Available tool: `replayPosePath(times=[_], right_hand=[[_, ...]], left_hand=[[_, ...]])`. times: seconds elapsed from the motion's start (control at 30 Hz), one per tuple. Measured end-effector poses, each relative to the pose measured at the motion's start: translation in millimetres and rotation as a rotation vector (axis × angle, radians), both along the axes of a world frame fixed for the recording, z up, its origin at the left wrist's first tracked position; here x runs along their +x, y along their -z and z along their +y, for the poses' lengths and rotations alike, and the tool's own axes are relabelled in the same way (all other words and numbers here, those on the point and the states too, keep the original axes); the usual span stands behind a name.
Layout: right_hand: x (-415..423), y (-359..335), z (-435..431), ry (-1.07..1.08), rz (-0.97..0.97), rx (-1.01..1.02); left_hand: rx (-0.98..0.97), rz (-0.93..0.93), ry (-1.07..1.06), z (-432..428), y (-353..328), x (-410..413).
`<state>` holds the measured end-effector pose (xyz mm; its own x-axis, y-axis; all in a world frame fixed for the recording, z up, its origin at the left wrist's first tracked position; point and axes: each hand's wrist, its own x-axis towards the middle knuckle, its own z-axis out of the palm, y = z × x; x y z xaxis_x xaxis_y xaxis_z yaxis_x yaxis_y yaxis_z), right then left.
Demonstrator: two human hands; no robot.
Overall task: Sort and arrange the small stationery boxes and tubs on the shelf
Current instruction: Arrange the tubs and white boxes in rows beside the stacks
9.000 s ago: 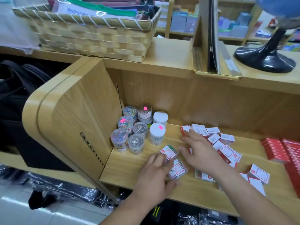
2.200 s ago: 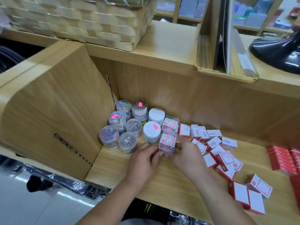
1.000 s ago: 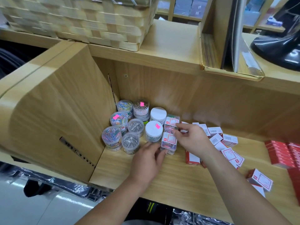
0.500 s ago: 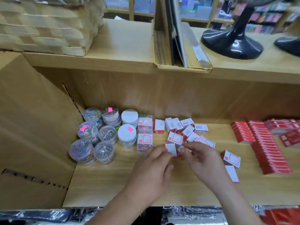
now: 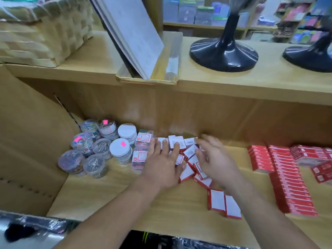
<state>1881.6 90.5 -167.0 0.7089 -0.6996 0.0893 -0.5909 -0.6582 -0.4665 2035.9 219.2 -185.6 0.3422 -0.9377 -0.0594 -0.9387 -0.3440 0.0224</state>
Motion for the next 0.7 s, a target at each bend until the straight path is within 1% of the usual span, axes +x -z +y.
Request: replayPosePath(times=[0.1,0.2,0.3,0.33,0.4,0.47,0.53,0.63,0.7], right_hand=[[-1.3,13.7,-11.2,-0.125,0.075,-0.011],[-8.1,18.7,-15.5,-0.133,0.114,0.019],[-22.7,17.5,-14.9,-0.127,0.163,-0.003],[-26.9,15.3,-13.9,-0.111,0.176,-0.010],[-32.9,10.4,-13.4,-0.064,0.212,-0.041],[-33.3,2.9,-12.6,-0.002,0.254,-0.082],[-26.8,-3.9,-8.4,0.010,0.213,-0.111],[-5.6,-5.4,8.4,-0.078,0.108,-0.045],[8.5,2.6,18.8,-0.160,0.132,-0.014]], left_hand=[[-0.038,0.033,0.008,6.0,0.3,-15.6],[-0.088,0.071,0.015,16.8,2.8,-26.6],[-0.131,0.124,0.049,29.8,6.7,-37.9],[-0.155,0.152,0.068,33.0,6.5,-39.6],[-0.184,0.271,0.117,39.2,6.8,-38.7],[-0.272,0.381,0.127,48.9,6.3,-33.6],[-0.354,0.437,0.076,62.9,5.9,-29.8],[-0.369,0.472,-0.001,81.8,10.7,-31.4],[-0.369,0.489,-0.003,87.1,16.4,-30.4]])
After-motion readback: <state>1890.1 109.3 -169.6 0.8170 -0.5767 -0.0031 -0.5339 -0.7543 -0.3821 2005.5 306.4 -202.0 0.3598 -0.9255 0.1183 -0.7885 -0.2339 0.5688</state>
